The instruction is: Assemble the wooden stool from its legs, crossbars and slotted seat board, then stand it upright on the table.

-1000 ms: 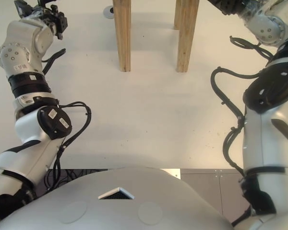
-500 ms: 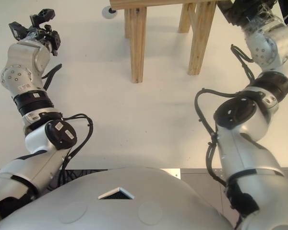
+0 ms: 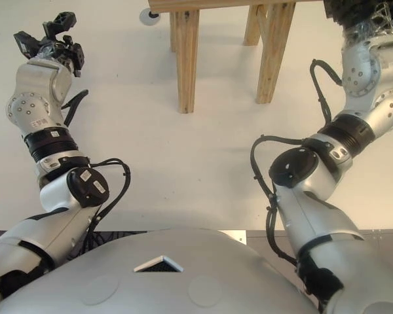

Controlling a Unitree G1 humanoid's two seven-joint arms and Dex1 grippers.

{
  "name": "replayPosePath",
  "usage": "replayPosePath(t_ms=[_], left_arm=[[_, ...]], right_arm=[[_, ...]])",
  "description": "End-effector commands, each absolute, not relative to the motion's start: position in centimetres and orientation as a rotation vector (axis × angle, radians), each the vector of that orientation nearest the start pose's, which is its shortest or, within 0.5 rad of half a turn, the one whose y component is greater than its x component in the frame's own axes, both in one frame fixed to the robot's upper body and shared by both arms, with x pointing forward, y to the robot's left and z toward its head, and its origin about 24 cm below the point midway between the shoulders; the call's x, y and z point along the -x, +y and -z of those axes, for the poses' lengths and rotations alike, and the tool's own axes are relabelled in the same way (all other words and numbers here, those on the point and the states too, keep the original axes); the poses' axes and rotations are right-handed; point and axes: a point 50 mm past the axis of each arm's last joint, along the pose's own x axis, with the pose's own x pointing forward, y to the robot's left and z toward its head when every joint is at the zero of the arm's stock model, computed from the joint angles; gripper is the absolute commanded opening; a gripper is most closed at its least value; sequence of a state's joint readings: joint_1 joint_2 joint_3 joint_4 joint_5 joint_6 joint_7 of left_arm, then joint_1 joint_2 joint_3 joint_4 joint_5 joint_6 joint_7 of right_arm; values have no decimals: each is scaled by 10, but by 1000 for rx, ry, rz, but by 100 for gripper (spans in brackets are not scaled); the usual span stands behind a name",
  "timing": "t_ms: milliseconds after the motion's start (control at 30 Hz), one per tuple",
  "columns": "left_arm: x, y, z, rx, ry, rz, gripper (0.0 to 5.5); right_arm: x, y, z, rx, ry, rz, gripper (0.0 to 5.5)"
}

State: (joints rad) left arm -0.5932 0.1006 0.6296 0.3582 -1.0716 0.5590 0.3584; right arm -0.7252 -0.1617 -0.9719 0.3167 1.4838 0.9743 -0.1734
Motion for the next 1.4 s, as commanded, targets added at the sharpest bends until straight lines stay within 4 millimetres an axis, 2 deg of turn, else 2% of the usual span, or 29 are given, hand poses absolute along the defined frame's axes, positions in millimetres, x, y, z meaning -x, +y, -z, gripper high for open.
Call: replayPosePath(t_ms=[33, 100, 167, 200, 300, 400, 467, 600, 733, 900, 967, 1067, 1233, 1400], left_arm=[[-334, 224, -115, 837, 109, -166, 347], [-322, 221, -117, 596, 59, -115, 316], [-305, 216, -108, 404, 50, -75, 288], [-294, 213, -99, 350, 60, -62, 274], [-272, 209, -78, 284, 86, -72, 240], [-263, 202, -73, 256, 78, -69, 184], [-265, 195, -75, 241, 68, -38, 155], [-274, 199, -83, 193, 58, 5, 81], [-276, 205, -85, 164, 78, 2, 12], [-281, 197, -81, 158, 104, -28, 12], [-285, 197, -72, 151, 147, -84, 12], [-286, 185, -64, 252, 201, -110, 12], [-285, 162, -64, 244, 125, -76, 12], [-282, 156, -65, 280, 72, -80, 12]], right_arm=[[-315, -279, -149, -1281, -134, -90, 435], [-304, -284, -140, -997, -161, -4, 397], [-292, -276, -132, -709, -168, 47, 364], [-286, -267, -127, -588, -169, 67, 348], [-268, -233, -106, -448, -147, 116, 310], [-251, -198, -90, -386, -113, 123, 246], [-247, -184, -87, -366, -110, 128, 213], [-247, -185, -83, -325, -100, 190, 134], [-242, -189, -69, -293, -24, 238, 127], [-249, -190, -67, -283, -7, 252, 127], [-256, -189, -68, -304, 15, 243, 127], [-265, -185, -74, -301, 20, 169, 127], [-275, -184, -85, -260, 6, 64, 127], [-285, -186, -99, -219, -13, 4, 127]])
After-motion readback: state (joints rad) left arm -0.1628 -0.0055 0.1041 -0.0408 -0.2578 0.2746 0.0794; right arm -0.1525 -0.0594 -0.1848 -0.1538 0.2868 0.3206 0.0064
